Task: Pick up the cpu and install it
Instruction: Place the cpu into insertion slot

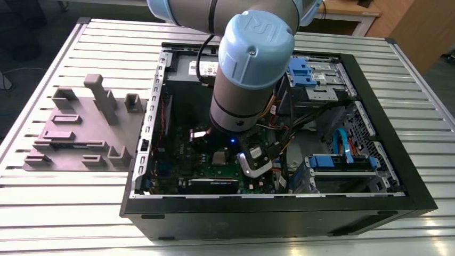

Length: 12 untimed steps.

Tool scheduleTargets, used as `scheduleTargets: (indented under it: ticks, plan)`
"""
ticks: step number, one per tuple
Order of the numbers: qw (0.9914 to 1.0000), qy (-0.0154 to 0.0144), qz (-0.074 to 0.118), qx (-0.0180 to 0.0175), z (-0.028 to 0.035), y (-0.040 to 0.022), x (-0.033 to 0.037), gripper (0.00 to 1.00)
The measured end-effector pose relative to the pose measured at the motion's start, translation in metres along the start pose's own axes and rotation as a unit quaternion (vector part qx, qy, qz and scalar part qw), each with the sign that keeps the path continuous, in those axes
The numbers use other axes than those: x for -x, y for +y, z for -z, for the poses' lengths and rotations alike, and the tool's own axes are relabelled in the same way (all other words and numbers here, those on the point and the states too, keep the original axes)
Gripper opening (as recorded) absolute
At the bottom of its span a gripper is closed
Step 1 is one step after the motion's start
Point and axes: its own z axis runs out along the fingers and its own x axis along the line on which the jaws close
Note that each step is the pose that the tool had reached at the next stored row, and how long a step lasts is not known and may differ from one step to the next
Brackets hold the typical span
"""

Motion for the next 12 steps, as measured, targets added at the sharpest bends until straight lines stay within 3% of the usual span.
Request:
scheduleTargets:
  ticks: [12]
  plan:
    - [1.00000,0.0005,0.000,0.0001,0.0005,0.0001,0.0005,0.41]
